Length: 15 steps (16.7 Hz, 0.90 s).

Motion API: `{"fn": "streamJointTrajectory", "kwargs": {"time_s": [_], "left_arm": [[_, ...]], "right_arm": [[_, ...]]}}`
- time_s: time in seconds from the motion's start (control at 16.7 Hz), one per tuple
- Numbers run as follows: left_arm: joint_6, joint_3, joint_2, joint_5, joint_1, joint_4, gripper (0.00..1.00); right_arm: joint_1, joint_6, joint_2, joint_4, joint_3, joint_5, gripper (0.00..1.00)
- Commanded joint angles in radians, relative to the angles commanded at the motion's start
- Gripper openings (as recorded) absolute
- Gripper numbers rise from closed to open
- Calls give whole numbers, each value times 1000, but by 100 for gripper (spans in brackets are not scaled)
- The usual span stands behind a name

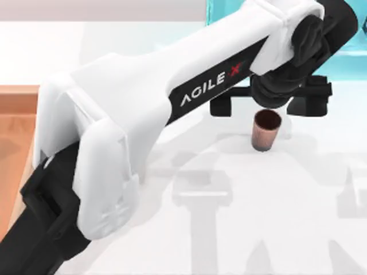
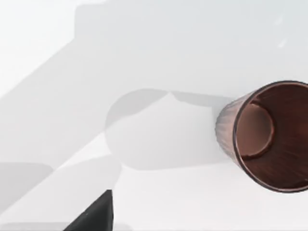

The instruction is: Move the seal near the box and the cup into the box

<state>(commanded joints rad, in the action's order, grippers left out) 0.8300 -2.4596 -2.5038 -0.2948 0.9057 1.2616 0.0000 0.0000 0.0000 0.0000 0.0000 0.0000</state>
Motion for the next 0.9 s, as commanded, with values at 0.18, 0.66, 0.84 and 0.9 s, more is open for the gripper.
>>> {"fn": "streamJointTrajectory", "kwargs": {"time_s": [0.18,0.66,0.84,0.9], "left_arm": [[-2,5,0,3,-3,-2,100],[-44,98,-95,13,-43,-207,100],[-47,104,-102,14,-46,-219,100],[-47,104,-102,14,-46,-219,100]], "right_arm": [[0,0,0,0,0,0,100],[0,0,0,0,0,0,100],[0,0,0,0,0,0,100],[0,0,0,0,0,0,100]]}}
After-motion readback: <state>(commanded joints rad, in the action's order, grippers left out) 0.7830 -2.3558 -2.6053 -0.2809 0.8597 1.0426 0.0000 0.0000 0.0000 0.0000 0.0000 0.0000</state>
